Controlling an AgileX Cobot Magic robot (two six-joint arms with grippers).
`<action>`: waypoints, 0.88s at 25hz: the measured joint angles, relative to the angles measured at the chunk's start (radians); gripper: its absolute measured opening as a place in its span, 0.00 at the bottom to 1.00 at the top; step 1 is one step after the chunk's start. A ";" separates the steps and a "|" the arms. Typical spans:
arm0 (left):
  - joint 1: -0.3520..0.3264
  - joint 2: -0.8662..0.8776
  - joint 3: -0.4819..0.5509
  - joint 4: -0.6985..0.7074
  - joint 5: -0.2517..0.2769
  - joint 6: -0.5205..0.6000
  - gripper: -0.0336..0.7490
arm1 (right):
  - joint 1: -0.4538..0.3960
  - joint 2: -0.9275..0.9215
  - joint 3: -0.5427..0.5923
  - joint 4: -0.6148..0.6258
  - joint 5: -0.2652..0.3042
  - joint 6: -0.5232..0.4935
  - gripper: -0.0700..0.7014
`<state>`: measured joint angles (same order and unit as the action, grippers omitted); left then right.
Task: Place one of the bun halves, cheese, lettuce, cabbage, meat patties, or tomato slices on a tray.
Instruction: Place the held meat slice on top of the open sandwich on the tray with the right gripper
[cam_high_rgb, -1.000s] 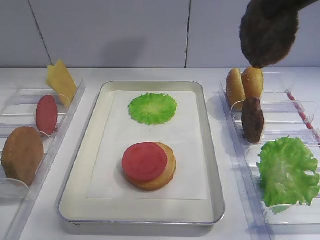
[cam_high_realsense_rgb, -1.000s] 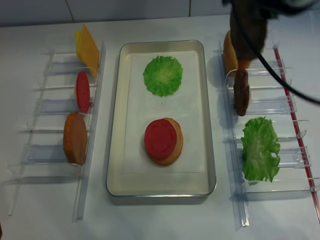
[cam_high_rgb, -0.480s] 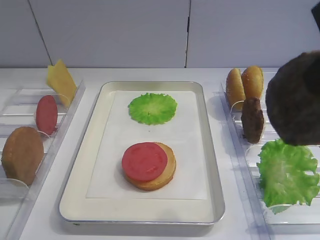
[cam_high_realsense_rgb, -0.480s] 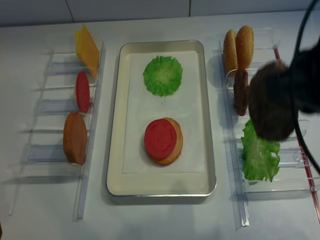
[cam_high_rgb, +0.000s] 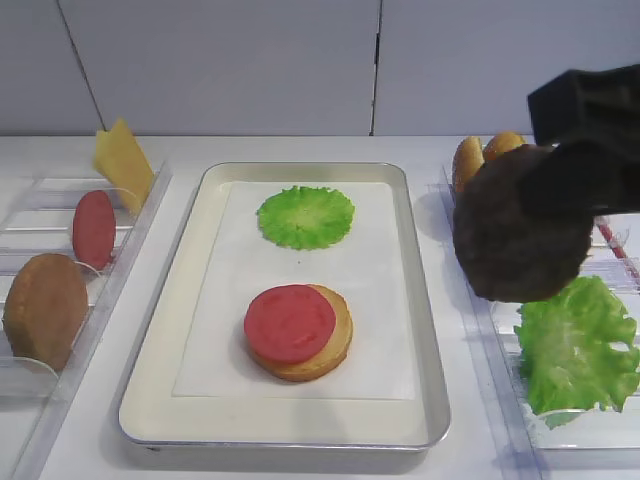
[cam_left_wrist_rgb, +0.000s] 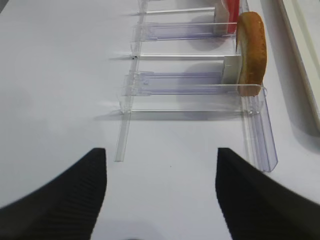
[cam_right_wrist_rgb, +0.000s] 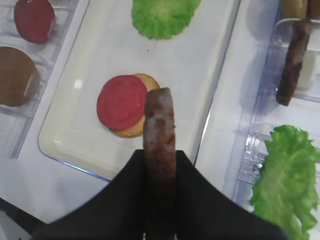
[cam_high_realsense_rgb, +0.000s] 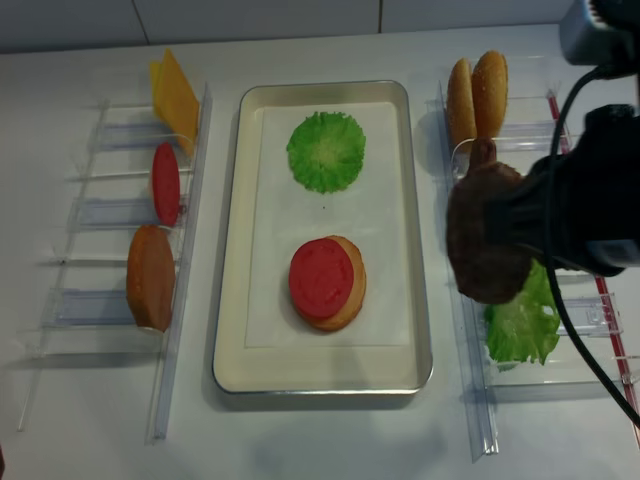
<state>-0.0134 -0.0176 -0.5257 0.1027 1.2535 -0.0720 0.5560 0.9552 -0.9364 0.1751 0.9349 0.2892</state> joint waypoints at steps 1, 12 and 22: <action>0.000 0.000 0.000 0.000 0.000 0.000 0.65 | 0.000 0.000 0.015 0.010 -0.036 -0.016 0.26; 0.000 0.000 0.000 0.000 0.000 0.000 0.65 | -0.016 0.122 0.032 0.182 -0.148 -0.152 0.26; 0.000 0.000 0.000 0.000 0.000 0.000 0.65 | -0.401 0.302 0.032 0.937 0.064 -0.803 0.26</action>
<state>-0.0134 -0.0176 -0.5257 0.1027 1.2535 -0.0720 0.1554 1.2573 -0.9040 1.1122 0.9991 -0.5143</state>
